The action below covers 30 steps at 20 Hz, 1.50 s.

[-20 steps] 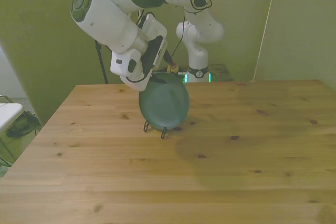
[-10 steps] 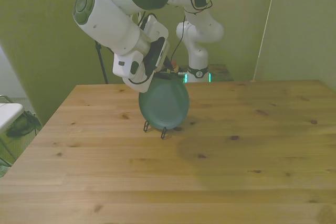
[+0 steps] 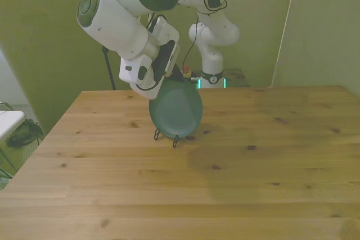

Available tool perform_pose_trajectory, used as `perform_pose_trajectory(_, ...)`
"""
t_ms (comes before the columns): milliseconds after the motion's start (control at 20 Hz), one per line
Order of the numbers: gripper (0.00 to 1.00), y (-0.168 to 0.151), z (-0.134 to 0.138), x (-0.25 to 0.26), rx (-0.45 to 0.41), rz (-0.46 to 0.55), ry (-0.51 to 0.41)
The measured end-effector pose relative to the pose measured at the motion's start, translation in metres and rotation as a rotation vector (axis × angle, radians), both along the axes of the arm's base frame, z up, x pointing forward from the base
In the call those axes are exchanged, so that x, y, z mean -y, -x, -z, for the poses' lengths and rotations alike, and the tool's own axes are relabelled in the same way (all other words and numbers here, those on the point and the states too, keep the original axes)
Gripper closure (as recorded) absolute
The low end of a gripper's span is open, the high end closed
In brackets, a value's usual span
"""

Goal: Unload the plate

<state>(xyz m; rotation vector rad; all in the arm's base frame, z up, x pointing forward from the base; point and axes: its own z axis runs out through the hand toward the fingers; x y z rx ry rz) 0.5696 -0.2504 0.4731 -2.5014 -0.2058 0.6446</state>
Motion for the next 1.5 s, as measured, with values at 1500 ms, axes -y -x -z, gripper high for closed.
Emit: perform_pose_trajectory(1500, 1.0, -0.087, -0.102, -0.049, 0.171, 0.554, 0.354)
